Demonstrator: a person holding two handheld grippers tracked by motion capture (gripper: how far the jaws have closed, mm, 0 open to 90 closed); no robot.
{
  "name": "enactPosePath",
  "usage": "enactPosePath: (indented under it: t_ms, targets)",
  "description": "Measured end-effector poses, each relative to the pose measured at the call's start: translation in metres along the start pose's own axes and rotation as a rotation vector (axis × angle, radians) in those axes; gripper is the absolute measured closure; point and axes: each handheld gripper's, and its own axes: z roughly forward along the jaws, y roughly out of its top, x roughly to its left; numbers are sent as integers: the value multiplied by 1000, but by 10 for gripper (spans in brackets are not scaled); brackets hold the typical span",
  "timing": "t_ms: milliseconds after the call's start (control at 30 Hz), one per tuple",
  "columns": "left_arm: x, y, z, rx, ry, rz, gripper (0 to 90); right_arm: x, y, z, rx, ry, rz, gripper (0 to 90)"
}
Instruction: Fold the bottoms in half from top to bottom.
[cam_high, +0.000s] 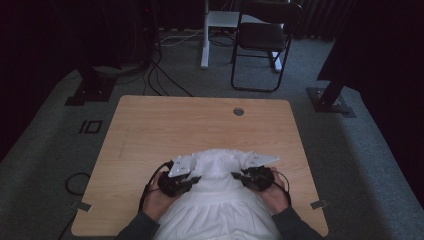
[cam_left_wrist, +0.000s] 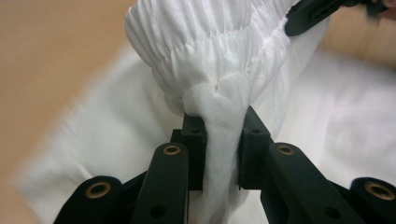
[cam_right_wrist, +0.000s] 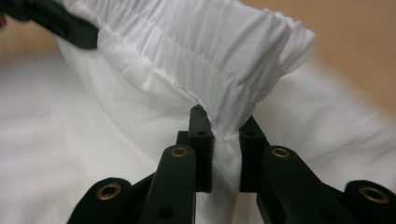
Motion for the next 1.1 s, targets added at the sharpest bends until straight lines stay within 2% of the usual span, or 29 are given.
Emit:
enactPosePath:
  t_ms: [67, 133, 200, 267, 300, 433, 567, 1100]
  targets:
    - [-3, -17, 14, 71, -7, -2, 778, 4, -18, 14, 57, 20, 24, 803]
    - [-5, -28, 24, 103, -17, -10, 774, 5, -31, 26, 113, 22, 41, 800]
    - [-5, -32, 28, 99, -2, 5, 773, 7, -38, 34, 153, 11, 44, 798]
    - [-4, -31, 29, 102, 0, -14, 773, 9, -38, 37, 165, -4, 36, 798]
    - [-5, -31, 29, 104, 7, -7, 774, 9, -37, 38, 172, -9, 31, 798]
    - [-4, -31, 31, 102, 16, 5, 773, 10, -37, 39, 178, -14, 28, 799]
    - [4, -28, 36, 95, 25, 2, 772, 3, -35, 43, 164, -14, 31, 801]
    - [59, 3, 62, 112, 89, -22, 769, -44, 1, 80, 152, -46, 73, 803]
